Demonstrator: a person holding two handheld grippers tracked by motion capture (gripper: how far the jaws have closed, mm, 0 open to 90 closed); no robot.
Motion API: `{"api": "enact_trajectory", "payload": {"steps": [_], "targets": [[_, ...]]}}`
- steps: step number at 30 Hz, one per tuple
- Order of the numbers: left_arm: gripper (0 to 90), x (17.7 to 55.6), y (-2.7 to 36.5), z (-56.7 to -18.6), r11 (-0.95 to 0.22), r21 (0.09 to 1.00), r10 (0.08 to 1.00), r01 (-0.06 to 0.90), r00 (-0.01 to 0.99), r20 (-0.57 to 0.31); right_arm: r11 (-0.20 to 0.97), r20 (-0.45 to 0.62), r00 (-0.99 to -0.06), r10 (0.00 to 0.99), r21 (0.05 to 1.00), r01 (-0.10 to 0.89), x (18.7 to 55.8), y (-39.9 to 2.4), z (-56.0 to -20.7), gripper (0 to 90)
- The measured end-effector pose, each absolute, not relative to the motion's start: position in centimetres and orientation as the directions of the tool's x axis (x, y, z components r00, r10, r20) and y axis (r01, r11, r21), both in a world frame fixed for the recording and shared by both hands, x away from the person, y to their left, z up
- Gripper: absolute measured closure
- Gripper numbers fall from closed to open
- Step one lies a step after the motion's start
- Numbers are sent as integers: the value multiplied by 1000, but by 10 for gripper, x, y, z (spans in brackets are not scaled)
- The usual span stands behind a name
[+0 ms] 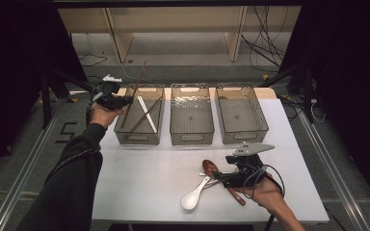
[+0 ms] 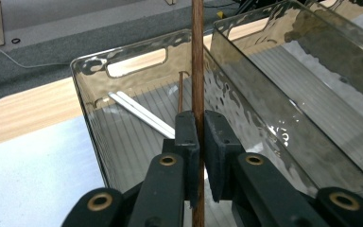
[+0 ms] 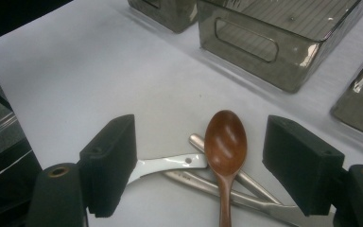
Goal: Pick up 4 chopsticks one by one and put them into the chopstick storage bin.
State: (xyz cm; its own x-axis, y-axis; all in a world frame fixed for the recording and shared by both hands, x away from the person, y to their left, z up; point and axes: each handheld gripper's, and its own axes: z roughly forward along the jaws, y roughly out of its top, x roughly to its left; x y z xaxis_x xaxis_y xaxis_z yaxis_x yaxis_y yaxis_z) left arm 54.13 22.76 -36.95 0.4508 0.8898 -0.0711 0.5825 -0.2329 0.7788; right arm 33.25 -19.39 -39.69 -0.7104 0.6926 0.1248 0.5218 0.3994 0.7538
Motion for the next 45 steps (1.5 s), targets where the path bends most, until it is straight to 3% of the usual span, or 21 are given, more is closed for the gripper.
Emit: {"api": "enact_trajectory", "payload": {"steps": [17, 23, 27, 35, 41, 45], "targets": [[825, 543, 228, -383, -242, 740, 895, 627, 439, -80, 399, 125, -710, 693, 753, 523, 333, -194, -397, 275], [763, 538, 230, -385, -258, 729, 890, 634, 450, -77, 398, 125, -708, 695, 753, 524, 333, -195, -397, 275], [691, 530, 230, -381, -243, 734, 880, 634, 463, -109, 398, 124, -708, 695, 753, 523, 332, -195, -397, 275], [454, 501, 233, -370, -183, 750, 853, 636, 482, -200, 398, 127, -706, 696, 750, 527, 332, -194, -397, 274], [393, 476, 234, -361, -129, 788, 825, 602, 506, -251, 402, 121, -707, 696, 751, 524, 332, -193, -397, 274], [372, 465, 233, -362, -150, 792, 815, 592, 527, -240, 401, 122, -708, 696, 751, 524, 331, -193, -397, 275]]}}
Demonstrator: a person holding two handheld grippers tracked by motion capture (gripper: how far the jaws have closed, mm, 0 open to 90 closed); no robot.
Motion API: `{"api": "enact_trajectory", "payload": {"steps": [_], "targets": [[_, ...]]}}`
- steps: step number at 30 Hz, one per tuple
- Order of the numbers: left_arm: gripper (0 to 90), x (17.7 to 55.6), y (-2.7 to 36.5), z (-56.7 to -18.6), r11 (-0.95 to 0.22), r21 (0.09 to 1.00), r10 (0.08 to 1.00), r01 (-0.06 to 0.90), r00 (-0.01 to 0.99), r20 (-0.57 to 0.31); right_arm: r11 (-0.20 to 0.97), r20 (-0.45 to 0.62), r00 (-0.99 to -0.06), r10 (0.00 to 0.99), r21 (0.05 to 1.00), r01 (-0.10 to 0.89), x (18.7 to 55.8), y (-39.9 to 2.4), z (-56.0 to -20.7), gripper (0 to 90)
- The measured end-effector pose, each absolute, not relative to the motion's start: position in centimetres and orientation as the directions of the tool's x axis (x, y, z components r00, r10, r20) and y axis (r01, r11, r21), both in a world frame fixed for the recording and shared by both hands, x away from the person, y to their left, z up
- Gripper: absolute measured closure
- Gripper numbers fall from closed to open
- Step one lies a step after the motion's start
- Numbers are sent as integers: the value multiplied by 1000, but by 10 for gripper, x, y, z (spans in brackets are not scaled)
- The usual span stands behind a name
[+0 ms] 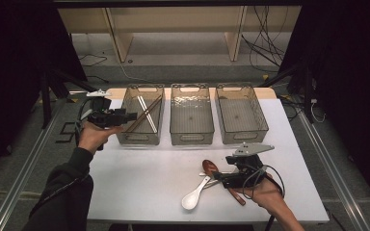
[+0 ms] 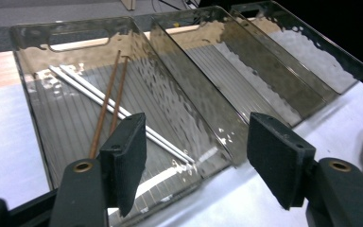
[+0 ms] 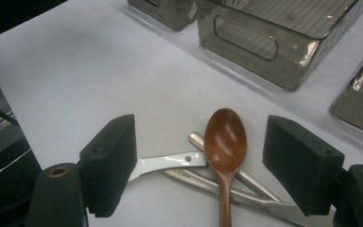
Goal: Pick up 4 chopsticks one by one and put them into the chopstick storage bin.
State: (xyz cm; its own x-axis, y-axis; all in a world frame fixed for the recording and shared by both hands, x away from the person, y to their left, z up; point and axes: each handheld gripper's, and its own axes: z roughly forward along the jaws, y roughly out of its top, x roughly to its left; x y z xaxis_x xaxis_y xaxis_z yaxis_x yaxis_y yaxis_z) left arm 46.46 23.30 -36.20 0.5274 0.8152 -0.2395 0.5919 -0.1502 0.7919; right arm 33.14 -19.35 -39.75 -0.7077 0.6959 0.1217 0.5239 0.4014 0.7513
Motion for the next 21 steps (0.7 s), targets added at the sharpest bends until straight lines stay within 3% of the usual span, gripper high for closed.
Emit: {"api": "enact_trajectory", "payload": {"steps": [21], "targets": [[277, 414, 215, -381, -198, 816, 764, 543, 607, -218, 406, 118, -707, 697, 748, 525, 330, -196, -399, 274]]}}
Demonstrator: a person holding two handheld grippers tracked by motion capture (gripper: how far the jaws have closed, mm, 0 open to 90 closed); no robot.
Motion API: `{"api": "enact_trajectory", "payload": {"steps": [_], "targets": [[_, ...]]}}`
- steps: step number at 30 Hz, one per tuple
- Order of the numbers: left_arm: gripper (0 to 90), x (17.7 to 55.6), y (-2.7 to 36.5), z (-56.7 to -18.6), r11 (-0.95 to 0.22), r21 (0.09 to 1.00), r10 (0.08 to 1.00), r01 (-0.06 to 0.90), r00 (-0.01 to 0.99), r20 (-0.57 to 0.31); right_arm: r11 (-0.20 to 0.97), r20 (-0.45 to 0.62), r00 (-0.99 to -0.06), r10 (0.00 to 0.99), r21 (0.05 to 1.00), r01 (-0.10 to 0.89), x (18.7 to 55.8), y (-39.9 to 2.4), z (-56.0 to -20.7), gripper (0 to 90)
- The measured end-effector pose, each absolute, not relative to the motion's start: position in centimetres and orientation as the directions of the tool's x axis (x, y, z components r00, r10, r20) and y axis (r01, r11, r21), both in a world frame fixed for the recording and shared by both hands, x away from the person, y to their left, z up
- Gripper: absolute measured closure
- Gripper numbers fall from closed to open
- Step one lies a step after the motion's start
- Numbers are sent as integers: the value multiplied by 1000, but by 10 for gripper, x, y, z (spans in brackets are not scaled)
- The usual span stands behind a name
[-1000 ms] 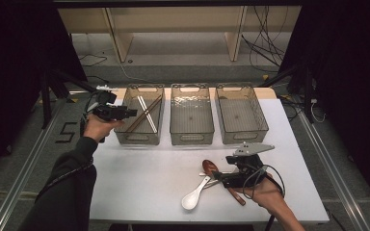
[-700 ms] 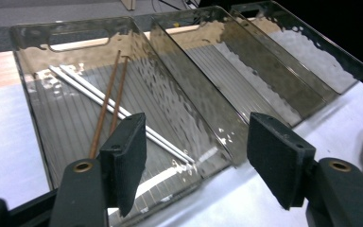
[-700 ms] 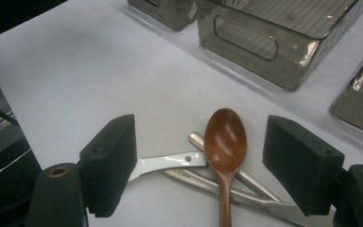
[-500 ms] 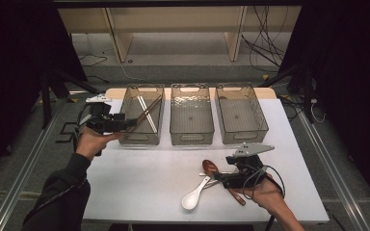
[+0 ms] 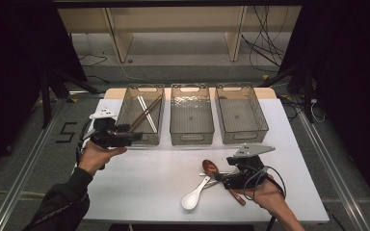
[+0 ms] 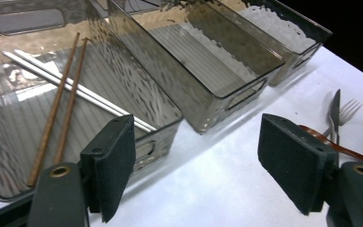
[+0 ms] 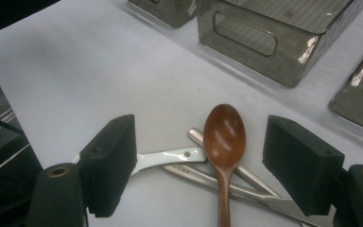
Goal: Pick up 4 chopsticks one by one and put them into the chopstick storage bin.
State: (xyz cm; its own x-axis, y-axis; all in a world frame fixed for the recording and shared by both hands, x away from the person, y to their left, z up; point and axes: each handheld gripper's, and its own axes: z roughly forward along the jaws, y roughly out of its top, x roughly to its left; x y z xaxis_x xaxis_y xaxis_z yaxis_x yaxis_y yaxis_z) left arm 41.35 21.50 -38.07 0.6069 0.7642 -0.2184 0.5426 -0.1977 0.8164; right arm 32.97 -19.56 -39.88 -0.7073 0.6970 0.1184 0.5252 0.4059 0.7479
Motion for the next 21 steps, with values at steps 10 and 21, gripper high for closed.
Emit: {"api": "enact_trajectory", "payload": {"steps": [10, 21], "targets": [[242, 398, 211, -389, -196, 839, 759, 507, 620, -198, 418, 116, -704, 700, 733, 536, 331, -196, -403, 275], [229, 382, 210, -393, -200, 849, 752, 489, 632, -187, 424, 118, -705, 700, 726, 542, 333, -199, -408, 275]]}}
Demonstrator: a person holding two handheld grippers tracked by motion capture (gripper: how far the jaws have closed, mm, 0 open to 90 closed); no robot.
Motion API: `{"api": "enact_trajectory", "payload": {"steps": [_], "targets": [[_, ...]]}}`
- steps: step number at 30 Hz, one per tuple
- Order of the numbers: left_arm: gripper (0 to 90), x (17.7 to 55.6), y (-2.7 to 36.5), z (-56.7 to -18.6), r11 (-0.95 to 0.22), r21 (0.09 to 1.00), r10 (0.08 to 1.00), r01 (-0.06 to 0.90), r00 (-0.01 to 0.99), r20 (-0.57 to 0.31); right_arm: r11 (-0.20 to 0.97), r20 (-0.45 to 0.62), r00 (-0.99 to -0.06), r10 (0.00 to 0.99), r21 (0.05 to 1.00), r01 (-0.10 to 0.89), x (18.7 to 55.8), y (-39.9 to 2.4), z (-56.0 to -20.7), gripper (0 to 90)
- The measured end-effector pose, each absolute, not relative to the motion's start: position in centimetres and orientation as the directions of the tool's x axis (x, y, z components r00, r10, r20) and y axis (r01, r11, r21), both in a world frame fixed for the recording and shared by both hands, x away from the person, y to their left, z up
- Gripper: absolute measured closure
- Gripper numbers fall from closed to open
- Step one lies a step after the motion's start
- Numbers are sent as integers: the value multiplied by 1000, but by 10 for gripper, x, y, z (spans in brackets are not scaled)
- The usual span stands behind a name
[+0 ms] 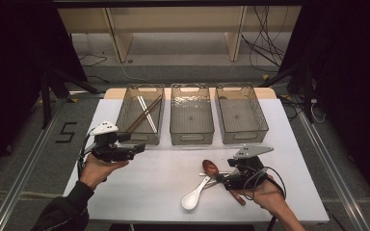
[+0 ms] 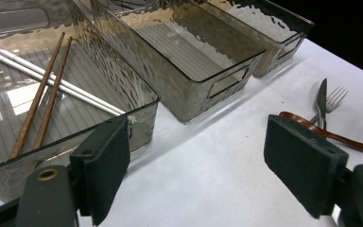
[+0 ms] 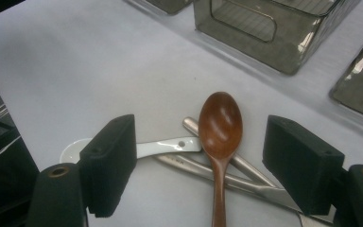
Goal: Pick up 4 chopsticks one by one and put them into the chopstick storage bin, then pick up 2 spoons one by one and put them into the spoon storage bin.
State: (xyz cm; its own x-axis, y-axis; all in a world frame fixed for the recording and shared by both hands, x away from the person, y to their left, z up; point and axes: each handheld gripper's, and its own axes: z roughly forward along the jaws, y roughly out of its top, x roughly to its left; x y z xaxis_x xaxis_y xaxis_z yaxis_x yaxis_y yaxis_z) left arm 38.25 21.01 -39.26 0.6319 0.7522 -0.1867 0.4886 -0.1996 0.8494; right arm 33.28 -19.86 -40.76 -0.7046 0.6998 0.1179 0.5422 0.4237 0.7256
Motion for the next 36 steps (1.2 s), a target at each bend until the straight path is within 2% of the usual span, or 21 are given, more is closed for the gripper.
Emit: {"api": "enact_trajectory", "payload": {"steps": [24, 33, 36], "targets": [[176, 349, 206, -398, -222, 865, 719, 451, 674, -167, 471, 97, -688, 720, 659, 586, 337, -195, -417, 275], [168, 344, 201, -399, -244, 864, 706, 440, 692, -153, 484, 99, -660, 745, 600, 637, 343, -196, -426, 277], [168, 340, 198, -399, -250, 868, 698, 430, 701, -146, 496, 95, -649, 755, 564, 660, 345, -197, -429, 316]]}}
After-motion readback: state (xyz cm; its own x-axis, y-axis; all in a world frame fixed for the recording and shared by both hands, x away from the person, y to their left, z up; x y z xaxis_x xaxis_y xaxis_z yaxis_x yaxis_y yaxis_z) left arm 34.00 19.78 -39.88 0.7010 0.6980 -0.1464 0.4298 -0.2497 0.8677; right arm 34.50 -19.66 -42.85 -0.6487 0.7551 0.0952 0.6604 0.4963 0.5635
